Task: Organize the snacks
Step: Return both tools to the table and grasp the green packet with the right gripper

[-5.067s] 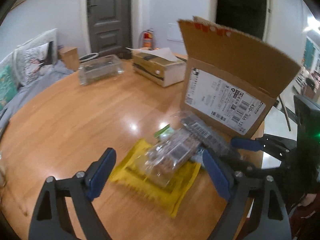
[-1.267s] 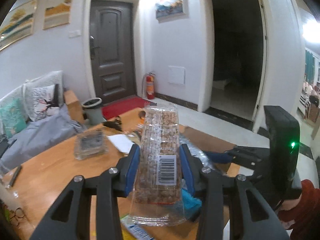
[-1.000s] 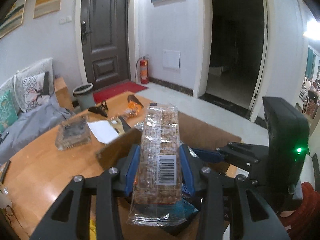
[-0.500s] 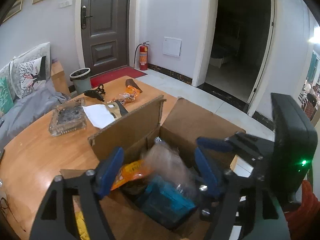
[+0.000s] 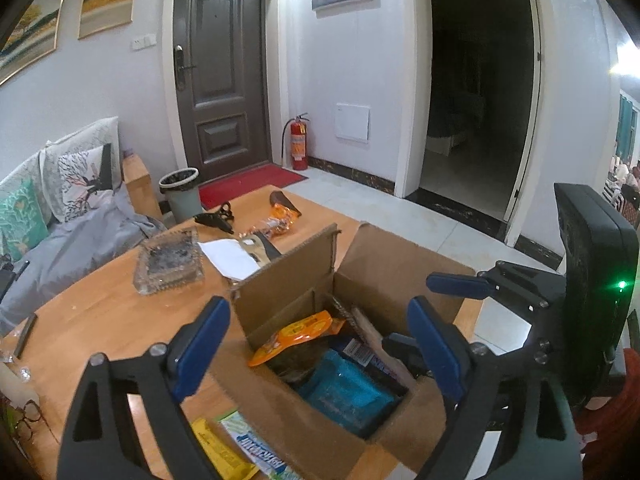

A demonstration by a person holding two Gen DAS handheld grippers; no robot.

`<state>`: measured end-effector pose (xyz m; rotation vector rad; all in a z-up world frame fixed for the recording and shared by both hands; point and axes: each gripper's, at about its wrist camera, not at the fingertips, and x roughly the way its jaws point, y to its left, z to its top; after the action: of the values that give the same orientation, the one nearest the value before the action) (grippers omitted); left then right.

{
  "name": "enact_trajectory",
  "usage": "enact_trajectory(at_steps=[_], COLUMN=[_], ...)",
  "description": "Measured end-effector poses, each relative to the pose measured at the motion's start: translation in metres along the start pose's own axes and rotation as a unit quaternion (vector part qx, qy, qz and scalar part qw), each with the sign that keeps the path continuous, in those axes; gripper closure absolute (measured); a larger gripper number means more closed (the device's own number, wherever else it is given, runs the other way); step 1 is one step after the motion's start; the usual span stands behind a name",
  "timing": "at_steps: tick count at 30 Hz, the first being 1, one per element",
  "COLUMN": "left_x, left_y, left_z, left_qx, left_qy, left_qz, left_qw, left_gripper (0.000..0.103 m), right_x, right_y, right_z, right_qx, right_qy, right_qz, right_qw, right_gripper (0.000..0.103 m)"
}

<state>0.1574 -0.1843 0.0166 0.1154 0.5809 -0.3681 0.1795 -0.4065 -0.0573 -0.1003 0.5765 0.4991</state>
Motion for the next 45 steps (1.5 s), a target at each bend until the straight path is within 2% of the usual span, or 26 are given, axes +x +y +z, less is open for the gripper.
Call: enact_trajectory(at_steps=[13, 16, 17, 26, 31, 34, 40, 45], left_x=[-0.098, -0.119, -0.128, -0.166, -0.164, -0.151, -0.108, -0.069], left_y=[0.033, 0.046, 0.053, 0.099, 0.125, 0.137, 0.148, 0.148], left_z=[-0.014, -0.021, -0.025, -0.071, -0.112, -0.134, -0.177, -0.203], left_qx=[-0.010, -0.018, -0.023, -0.054, -0.083, -0.098, -0.139, -0.163], left_qy=[-0.055, -0.064, -0.069, -0.070, -0.049, -0.026, 0.029, 0.069], left_qz=[0.042, 0.055, 0.062, 0.103, 0.117, 0.117, 0.091, 0.074], left_qw=[0.9975, 0.9963, 0.9954, 0.9907, 0.9885, 0.9880, 0.9857, 0.9815], left_gripper=[0.014, 0.007, 0.004, 0.003, 0.001, 0.001, 0.001, 0.001], right_x=[-0.047, -0.053, -0.054, -0.042, -0.028, -0.011, 0.040, 0.074], right_y=[0.069, 0.092, 0.100, 0.179, 0.216, 0.224, 0.206, 0.186], right_z=[0.018, 0.022, 0.023, 0.009, -0.017, -0.040, -0.090, -0.115], right_qx=[-0.026, -0.042, -0.047, -0.106, -0.118, -0.107, -0.059, -0.035], right_qy=[-0.025, -0.028, -0.027, -0.012, 0.006, 0.032, 0.077, 0.086], right_qz=[0.044, 0.060, 0.065, 0.102, 0.139, 0.144, 0.082, 0.029], right_qw=[0.998, 0.997, 0.996, 0.989, 0.983, 0.983, 0.992, 0.995], right_gripper=[0.033, 0.033, 0.033, 0.033, 0.035, 0.043, 0.048, 0.055])
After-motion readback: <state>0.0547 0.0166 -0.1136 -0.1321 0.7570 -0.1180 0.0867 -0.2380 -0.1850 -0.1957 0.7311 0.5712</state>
